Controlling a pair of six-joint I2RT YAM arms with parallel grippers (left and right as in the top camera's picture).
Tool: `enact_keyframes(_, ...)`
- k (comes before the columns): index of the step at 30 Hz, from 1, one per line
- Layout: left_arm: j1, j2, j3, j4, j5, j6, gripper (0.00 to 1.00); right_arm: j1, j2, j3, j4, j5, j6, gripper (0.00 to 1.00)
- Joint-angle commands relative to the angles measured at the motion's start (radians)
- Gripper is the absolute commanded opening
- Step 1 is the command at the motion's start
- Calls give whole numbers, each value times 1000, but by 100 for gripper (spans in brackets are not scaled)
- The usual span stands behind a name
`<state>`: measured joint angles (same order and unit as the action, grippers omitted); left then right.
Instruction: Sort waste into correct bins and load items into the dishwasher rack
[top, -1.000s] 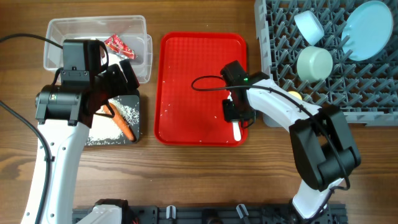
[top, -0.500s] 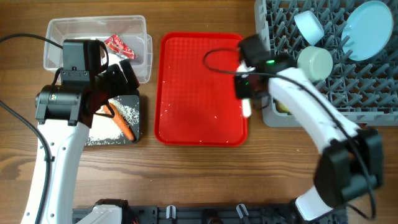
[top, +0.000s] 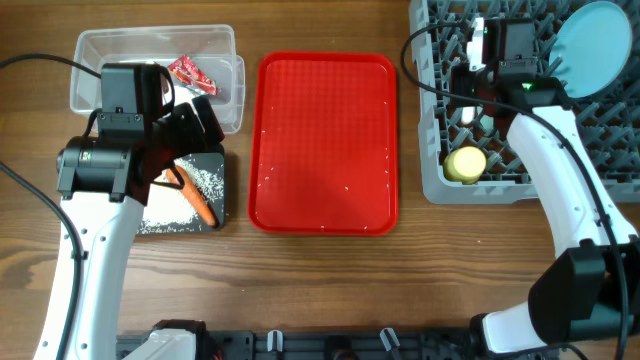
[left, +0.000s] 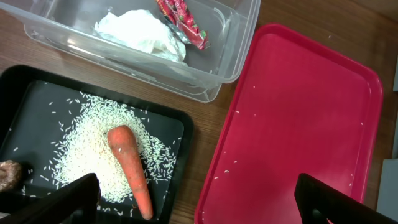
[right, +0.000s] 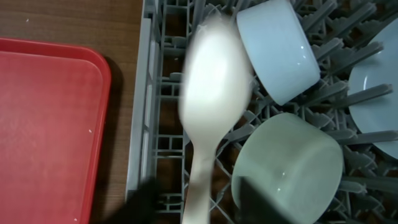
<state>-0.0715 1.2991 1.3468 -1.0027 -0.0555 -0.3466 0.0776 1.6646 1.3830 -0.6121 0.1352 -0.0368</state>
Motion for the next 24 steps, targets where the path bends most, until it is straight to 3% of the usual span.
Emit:
enact_keyframes(1, 5, 2, 7, 2, -10, -9, 100, 1, 25, 18, -2, -24, -38, 70)
enact_keyframes(5, 5, 2, 7, 2, -10, -9, 100, 3, -15, 31, -42, -127, 13, 79)
enact_keyframes(8, 5, 2, 7, 2, -10, -9, 100, 3, -169, 139, -227, -289, 103, 91)
enact_keyframes(9, 5, 2, 7, 2, -10, -9, 100, 3, -225, 162, -274, -293, 145, 100)
enact_keyframes(14, 5, 2, 7, 2, -10, -9, 100, 2, -481, 164, -327, -274, 159, 100)
enact_keyframes(20, 5, 2, 7, 2, -10, -9, 100, 2, -744, 140, -413, 6, 145, 100)
enact_keyframes(22, 5, 2, 7, 2, -10, -9, 100, -21, -838, 16, -328, 52, 143, 100)
enact_keyframes(24, 5, 2, 7, 2, -10, -9, 100, -46, -970, -224, -175, 39, 144, 100)
